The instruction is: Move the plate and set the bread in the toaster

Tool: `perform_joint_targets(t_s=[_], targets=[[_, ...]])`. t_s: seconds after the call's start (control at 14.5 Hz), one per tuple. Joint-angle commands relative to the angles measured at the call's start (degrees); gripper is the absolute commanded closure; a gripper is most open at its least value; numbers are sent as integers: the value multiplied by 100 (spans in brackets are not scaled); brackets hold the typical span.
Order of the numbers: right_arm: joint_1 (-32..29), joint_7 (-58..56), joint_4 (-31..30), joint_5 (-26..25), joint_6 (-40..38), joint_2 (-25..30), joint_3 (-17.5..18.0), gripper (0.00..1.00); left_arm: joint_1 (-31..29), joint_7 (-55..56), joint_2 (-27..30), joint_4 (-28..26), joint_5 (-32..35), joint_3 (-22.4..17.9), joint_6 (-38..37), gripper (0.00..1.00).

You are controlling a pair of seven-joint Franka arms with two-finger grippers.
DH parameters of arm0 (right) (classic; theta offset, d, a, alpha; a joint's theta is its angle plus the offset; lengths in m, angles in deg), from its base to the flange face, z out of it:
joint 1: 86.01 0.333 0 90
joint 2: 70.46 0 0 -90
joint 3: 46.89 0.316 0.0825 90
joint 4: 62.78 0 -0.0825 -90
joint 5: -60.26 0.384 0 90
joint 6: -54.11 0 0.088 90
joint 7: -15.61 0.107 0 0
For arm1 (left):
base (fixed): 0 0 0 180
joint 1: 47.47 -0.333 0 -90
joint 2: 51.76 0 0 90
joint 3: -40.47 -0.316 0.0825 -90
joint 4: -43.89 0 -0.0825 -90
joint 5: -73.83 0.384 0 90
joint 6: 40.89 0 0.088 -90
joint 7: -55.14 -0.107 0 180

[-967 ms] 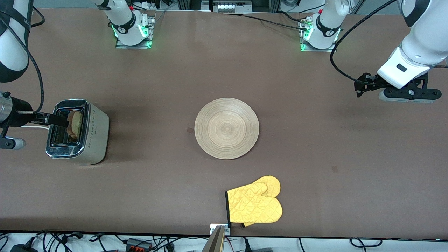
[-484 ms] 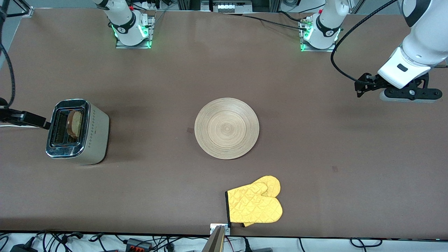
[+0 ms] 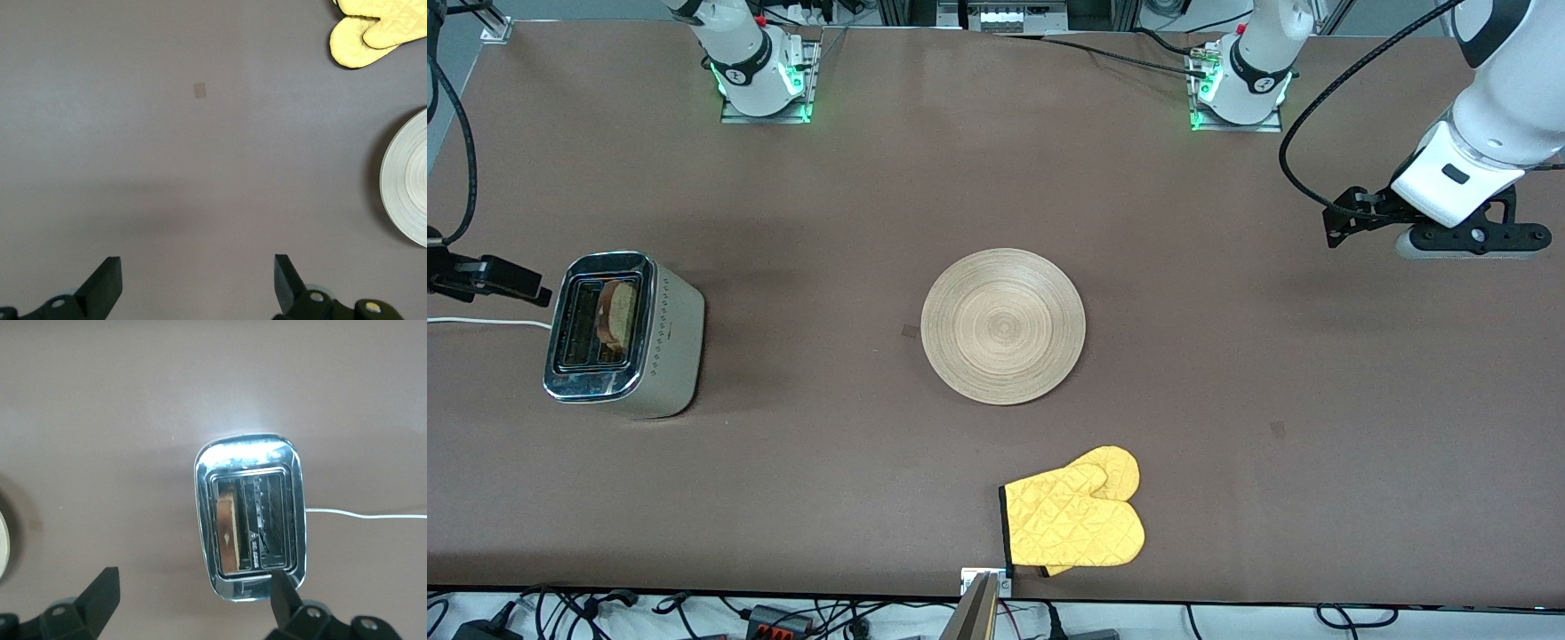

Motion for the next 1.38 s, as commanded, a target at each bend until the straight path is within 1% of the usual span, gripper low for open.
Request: perform_joint_targets(t_s=[0.0,0.14,0.28,0.76,1.17,1.31], targets=[[-1,-83,-1340,-90,340,945,54,0,-35,38,2,102,-120,14,-132,0],[-19,-74,-1825,-90,341,1306,46,0,-35,30,2,102,-120,14,-141,0],[-19,-65,-2011,-90,209,1510,54,0,-44,30,2,102,-129,14,-141,0],[43,-4,-1968,-99,269,1563,98,0,-26,39,2,111,-120,23,-149,0],[25,-4,-1950,-90,244,1545,81,0,-26,39,2,111,-120,23,-167,0],[-10,5,-1933,-64,235,1572,19,0,-9,39,11,111,-120,32,-167,0]])
